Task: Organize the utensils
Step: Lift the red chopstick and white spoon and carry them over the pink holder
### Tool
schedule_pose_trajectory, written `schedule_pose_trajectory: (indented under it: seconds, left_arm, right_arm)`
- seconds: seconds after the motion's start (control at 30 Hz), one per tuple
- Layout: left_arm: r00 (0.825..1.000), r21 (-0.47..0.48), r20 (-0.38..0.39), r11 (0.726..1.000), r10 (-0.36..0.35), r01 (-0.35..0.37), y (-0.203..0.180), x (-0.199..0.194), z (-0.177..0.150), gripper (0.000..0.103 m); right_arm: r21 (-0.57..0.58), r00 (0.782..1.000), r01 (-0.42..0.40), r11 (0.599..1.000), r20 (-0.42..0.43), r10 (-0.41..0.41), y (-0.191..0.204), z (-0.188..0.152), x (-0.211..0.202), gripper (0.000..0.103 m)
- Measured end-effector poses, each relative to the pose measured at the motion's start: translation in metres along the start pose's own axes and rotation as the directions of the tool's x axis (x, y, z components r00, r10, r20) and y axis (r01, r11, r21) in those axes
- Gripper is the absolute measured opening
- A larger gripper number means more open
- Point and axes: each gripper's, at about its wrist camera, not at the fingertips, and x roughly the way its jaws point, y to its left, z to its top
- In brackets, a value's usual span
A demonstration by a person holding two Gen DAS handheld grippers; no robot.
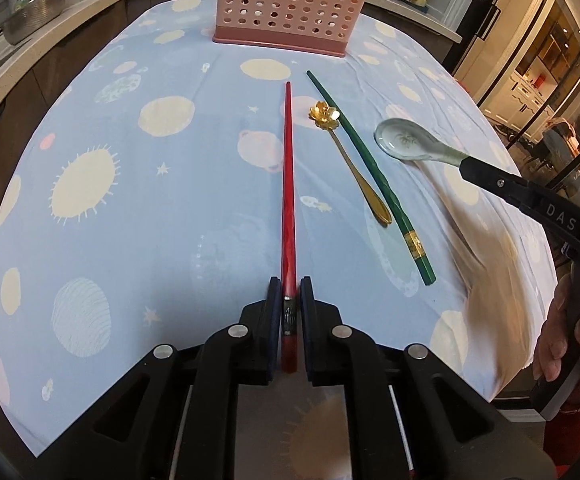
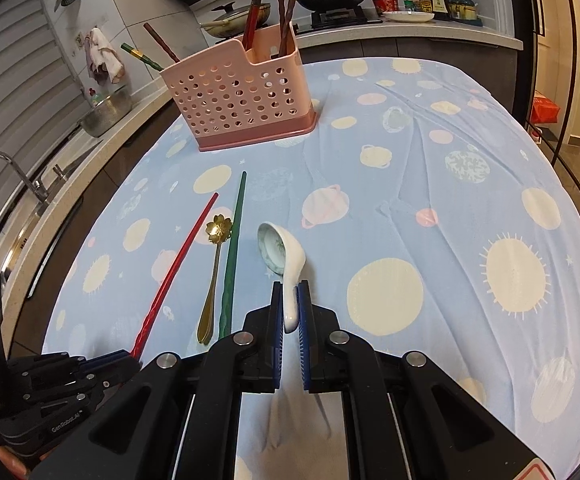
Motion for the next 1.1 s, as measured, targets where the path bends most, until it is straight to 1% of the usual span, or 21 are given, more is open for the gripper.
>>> schedule_pose_trajectory:
  seconds: [0.2, 0.4, 0.53, 0.67, 0.77, 0.97, 1.1]
  left_arm:
    - [1.000, -0.006, -0.004, 1.000, -0.009, 0.009, 0.003, -0.005, -0.009, 0.009]
    - [1.000, -0.020, 0.002, 1.000, -0.012, 0.012, 0.004, -0.003, -0.008, 0.007]
    - [1.000, 0.003, 0.015, 1.000, 0.000, 0.000, 0.001, -0.011, -0.003, 0.007]
    - [0.996, 0.021, 0.084, 1.000, 0.005, -0.007, -0.001, -0.033, 0.012, 0.007]
    - [0.989, 0.036, 0.150, 0.999, 0.005, -0.010, -0.004, -0.051, 0.030, 0.007]
    - [0.967, 0.054, 0.254, 0.998, 0.013, -0.028, -0.009, -0.074, 0.065, 0.007]
    - [0.948, 0.068, 0.316, 0.996, 0.029, -0.053, -0.012, -0.091, 0.088, 0.007]
  right_arm:
    - [0.008, 1.000, -0.004, 1.000, 0.000, 0.004, -0.001, -0.004, 0.000, 0.006]
    - [0.002, 1.000, -0.006, 1.000, 0.003, 0.006, -0.001, -0.004, -0.002, 0.006]
    - [-0.003, 1.000, -0.011, 1.000, 0.019, 0.011, 0.000, 0.000, -0.009, 0.006]
    - [-0.017, 0.998, -0.014, 1.000, 0.057, 0.015, 0.001, 0.012, -0.021, 0.006]
    - [-0.029, 0.997, -0.016, 0.999, 0.081, 0.018, 0.003, 0.023, -0.026, 0.005]
    - [-0.055, 0.994, -0.023, 0.998, 0.109, 0.029, 0.007, 0.041, -0.028, 0.005]
    - [-0.071, 0.991, -0.027, 0.997, 0.129, 0.036, 0.010, 0.052, -0.030, 0.005]
